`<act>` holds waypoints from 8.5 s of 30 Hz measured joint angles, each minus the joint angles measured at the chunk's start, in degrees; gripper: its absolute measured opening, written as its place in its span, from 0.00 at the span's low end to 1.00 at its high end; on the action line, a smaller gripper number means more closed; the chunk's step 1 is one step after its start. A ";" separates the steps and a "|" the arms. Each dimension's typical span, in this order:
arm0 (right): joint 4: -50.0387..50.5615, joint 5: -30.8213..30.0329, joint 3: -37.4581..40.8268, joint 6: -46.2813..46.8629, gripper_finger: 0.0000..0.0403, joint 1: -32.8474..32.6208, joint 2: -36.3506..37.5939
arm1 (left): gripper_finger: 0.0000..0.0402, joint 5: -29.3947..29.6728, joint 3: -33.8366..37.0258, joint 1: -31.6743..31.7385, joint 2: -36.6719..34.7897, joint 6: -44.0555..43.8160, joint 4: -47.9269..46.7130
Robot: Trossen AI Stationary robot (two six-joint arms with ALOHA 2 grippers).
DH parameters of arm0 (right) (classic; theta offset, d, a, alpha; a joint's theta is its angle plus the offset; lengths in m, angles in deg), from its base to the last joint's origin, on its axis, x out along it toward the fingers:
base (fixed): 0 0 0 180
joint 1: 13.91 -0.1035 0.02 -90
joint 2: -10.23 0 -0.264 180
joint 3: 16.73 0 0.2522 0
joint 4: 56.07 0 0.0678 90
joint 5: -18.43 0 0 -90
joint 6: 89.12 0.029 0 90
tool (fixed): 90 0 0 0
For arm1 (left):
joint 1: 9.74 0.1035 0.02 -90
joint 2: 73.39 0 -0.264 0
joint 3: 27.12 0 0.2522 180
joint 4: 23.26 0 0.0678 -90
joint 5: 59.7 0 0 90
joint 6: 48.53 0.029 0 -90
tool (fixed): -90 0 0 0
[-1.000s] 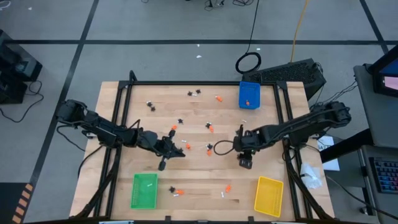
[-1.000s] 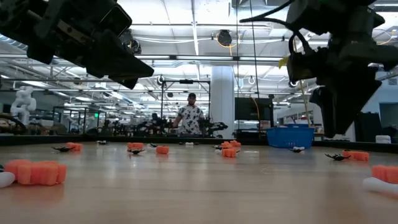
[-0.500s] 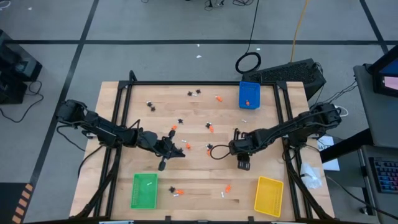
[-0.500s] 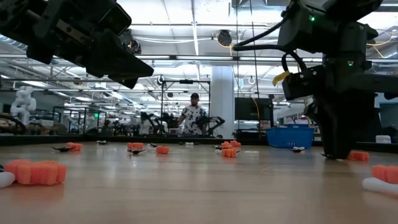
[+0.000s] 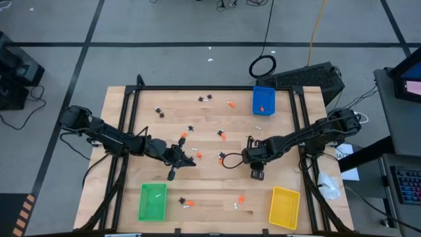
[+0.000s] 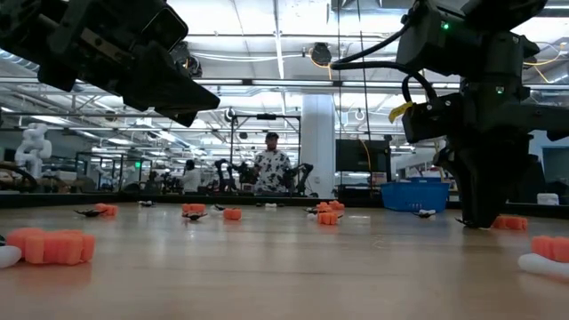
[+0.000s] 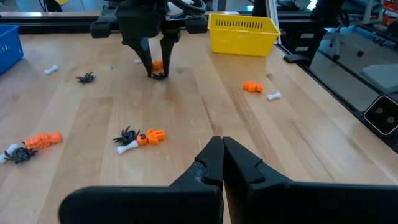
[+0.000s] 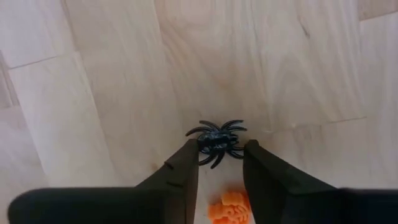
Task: Sort Halloween decoration
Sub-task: Put the black spider toy into the yellow bin, then put the white bone toy into the green bin
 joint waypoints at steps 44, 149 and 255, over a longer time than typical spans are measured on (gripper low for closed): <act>-12.11 -1.78 -13.04 8.58 0.32 -13.27 -5.03 | 0.00 3.30 -0.22 -6.96 4.36 -4.18 0.00; 0.55 -22.73 -21.43 0.57 0.42 -14.71 -17.97 | 0.00 15.23 -0.15 -10.54 13.81 -10.25 6.77; 35.18 -11.23 -21.55 33.90 0.02 -30.01 5.75 | 0.00 3.67 -23.87 11.97 8.09 1.74 -56.32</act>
